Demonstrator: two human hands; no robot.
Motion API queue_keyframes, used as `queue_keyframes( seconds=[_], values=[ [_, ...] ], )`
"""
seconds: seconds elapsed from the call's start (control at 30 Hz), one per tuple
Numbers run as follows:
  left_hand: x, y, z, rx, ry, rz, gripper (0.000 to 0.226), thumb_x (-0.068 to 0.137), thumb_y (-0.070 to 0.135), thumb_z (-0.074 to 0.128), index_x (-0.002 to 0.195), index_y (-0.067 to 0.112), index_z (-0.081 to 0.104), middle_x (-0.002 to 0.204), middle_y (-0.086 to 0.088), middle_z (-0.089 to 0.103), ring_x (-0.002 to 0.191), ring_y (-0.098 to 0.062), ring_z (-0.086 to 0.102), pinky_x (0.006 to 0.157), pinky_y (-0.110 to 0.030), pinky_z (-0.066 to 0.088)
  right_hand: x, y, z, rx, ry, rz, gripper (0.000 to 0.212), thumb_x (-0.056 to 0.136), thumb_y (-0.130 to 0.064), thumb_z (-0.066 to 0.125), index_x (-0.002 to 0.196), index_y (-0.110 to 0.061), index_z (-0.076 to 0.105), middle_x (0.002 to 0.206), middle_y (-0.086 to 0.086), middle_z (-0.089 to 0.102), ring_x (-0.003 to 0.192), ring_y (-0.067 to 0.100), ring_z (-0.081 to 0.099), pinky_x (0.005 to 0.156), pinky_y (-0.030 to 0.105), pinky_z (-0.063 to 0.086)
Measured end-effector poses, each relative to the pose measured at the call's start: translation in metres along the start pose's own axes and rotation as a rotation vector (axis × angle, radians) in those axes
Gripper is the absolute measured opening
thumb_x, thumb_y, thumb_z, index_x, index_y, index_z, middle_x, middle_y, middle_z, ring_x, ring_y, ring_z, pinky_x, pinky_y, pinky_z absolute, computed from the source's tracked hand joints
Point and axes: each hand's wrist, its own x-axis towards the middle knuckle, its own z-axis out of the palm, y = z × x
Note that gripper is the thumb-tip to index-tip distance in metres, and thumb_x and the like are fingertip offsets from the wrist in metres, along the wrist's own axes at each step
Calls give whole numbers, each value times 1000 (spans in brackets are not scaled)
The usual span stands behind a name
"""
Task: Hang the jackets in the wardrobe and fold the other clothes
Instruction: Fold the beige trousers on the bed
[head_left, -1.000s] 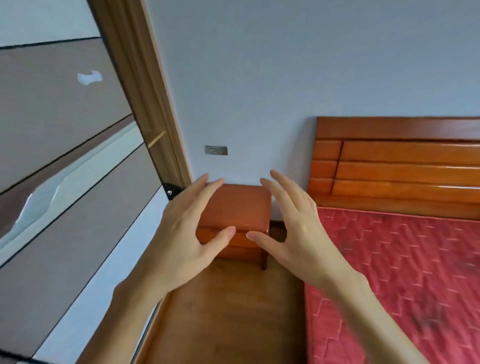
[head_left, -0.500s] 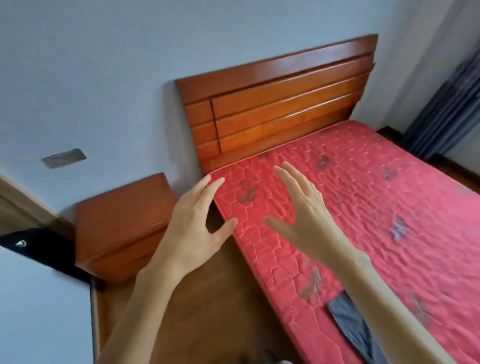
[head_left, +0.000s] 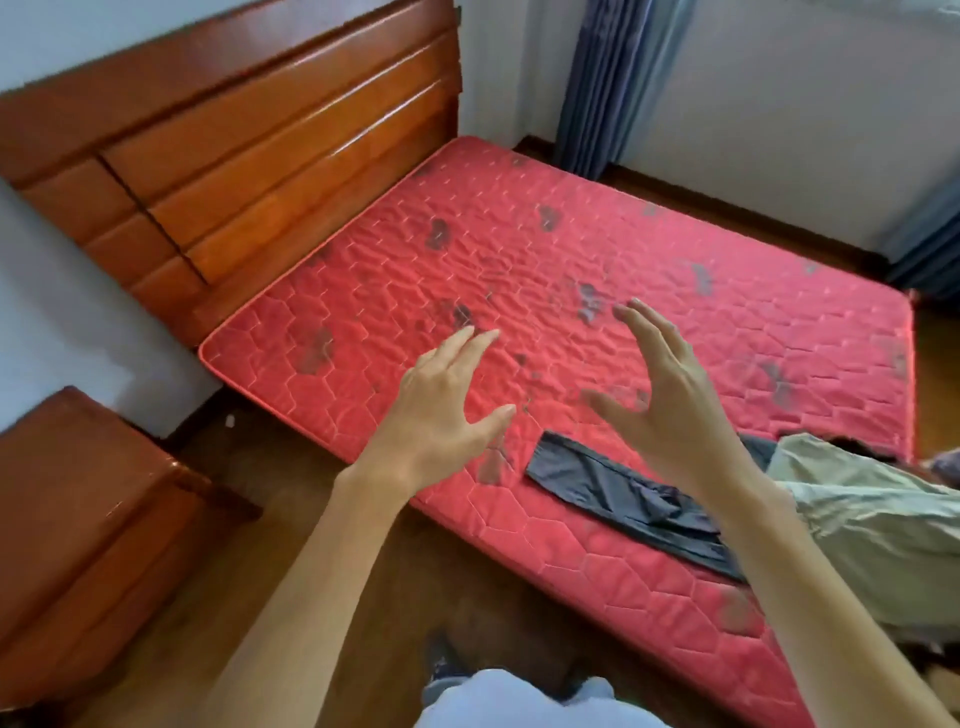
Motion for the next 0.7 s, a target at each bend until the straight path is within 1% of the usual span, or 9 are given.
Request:
queue_keyframes(
  seconds=[0.13, 0.17, 0.23, 0.33, 0.37, 0.43, 0.53, 0.63, 0.7],
  values=[
    [22, 55, 44, 3, -85, 122, 78, 90, 45, 67, 156, 33, 27, 164, 3, 25, 151, -19, 24, 122, -51, 24, -36, 47, -43, -9, 118, 58, 78, 85, -28, 76, 151, -18, 36, 159, 3, 30, 146, 24, 31, 117, 52, 30],
    [26, 70, 56, 1, -105, 153, 79, 90, 45, 67, 156, 33, 27, 164, 3, 25, 151, -18, 23, 122, -51, 24, -47, 59, -54, -8, 147, 72, 76, 85, -27, 77, 150, -16, 38, 158, 4, 32, 145, 24, 33, 117, 49, 31],
    [32, 101, 83, -12, -137, 202, 80, 89, 45, 68, 157, 34, 26, 164, 4, 26, 151, -15, 23, 122, -50, 25, -70, 87, -77, -1, 199, 97, 72, 85, -24, 78, 147, -15, 42, 156, 5, 36, 142, 24, 36, 116, 40, 31],
    [37, 151, 126, -32, -181, 262, 82, 88, 47, 68, 157, 34, 26, 164, 4, 27, 151, -13, 24, 122, -49, 26, -108, 132, -115, -12, 238, 146, 69, 86, -24, 76, 145, -15, 43, 156, 4, 37, 142, 20, 37, 113, 28, 27],
    [38, 169, 142, -41, -198, 284, 82, 88, 46, 68, 157, 32, 26, 164, 5, 28, 151, -12, 24, 122, -48, 26, -121, 148, -127, -20, 251, 169, 69, 86, -25, 76, 146, -15, 43, 156, 3, 37, 142, 19, 36, 114, 27, 27],
    [41, 203, 172, -53, -227, 328, 83, 89, 43, 70, 157, 30, 26, 163, 4, 28, 151, -11, 25, 123, -46, 26, -146, 180, -150, -37, 281, 207, 71, 85, -26, 77, 146, -15, 43, 155, 2, 37, 143, 18, 36, 116, 30, 29],
    [44, 253, 210, -67, -272, 386, 84, 88, 45, 69, 158, 29, 25, 163, 4, 30, 150, -12, 28, 122, -44, 27, -179, 221, -180, -41, 331, 274, 71, 84, -26, 77, 145, -15, 43, 154, 3, 38, 143, 17, 35, 118, 34, 30],
    [48, 293, 240, -86, -310, 438, 83, 89, 38, 72, 158, 27, 26, 162, 6, 32, 149, -9, 28, 122, -40, 28, -205, 252, -205, -24, 389, 355, 70, 84, -26, 78, 144, -15, 45, 152, 2, 41, 142, 14, 37, 118, 28, 29],
    [55, 316, 256, -100, -323, 473, 83, 89, 36, 72, 158, 26, 27, 160, 7, 34, 148, -8, 29, 122, -36, 28, -216, 269, -218, -8, 418, 396, 69, 84, -25, 78, 144, -15, 45, 151, 1, 42, 142, 11, 35, 118, 20, 25]
  ],
)
